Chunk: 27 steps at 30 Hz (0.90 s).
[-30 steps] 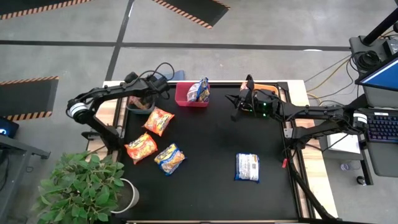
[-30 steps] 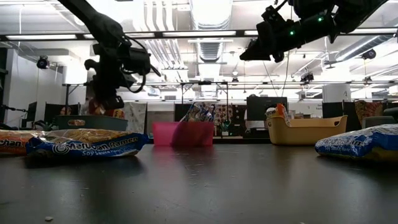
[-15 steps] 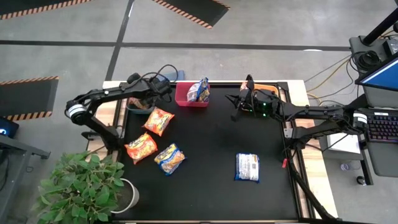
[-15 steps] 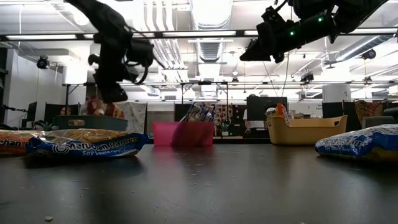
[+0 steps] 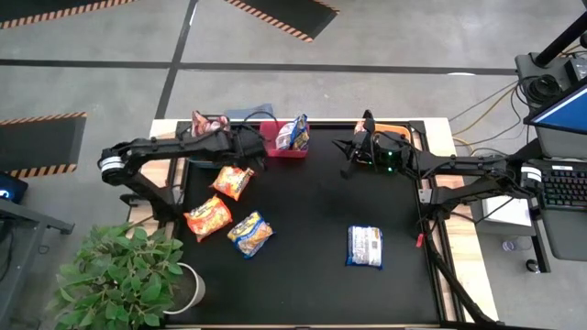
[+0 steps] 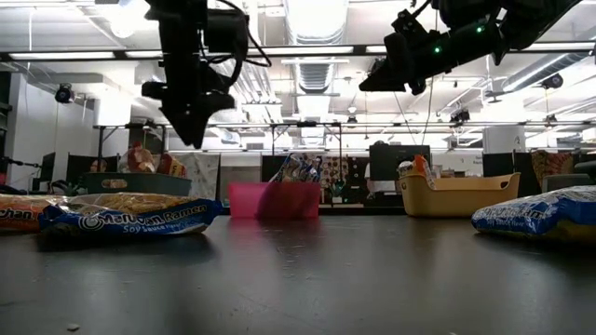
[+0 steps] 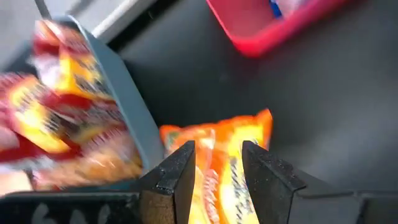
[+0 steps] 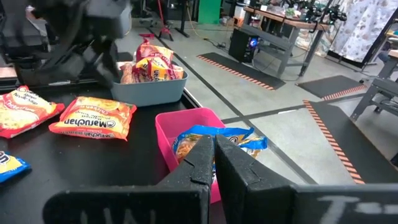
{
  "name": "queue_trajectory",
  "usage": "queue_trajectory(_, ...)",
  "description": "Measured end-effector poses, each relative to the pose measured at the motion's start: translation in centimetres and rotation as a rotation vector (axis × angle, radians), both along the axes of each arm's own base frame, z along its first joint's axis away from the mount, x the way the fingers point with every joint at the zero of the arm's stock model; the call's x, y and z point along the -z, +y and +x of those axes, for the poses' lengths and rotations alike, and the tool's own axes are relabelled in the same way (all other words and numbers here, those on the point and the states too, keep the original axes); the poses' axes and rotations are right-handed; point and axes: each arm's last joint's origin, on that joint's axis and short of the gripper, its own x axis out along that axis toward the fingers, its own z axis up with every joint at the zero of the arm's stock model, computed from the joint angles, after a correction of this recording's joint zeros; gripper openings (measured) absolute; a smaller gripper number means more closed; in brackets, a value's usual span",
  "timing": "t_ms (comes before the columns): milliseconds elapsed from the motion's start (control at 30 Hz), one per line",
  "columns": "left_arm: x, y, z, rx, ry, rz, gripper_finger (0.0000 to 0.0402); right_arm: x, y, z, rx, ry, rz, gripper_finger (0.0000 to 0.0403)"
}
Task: Sort Maruchan noodles
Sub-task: Put the orange noodle pack into the yellow bin
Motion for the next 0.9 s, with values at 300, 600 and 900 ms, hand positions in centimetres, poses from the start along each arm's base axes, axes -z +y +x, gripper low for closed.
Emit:
queue_trajectory(300, 3.5, -2.4, 1.4, -0.087, 0.025, -0.049, 0.0115, 0.0, 0.0, 0.0, 0.000, 0.000, 0.001, 0.0009)
queue_trajectory(600, 8.2, -2.7, 3.1, -0.097, 0.184, -0.095, 0.0148, 0.0, 0.0, 0.0, -0.001, 0.005, -0.009, 0.0009)
queue_trajectory(900, 10.5, -2.6, 3.6, -0.091, 0.274, -0.079, 0.0200, 0.0, 0.0, 0.0, -0.004, 0.011, -0.023, 0.0009)
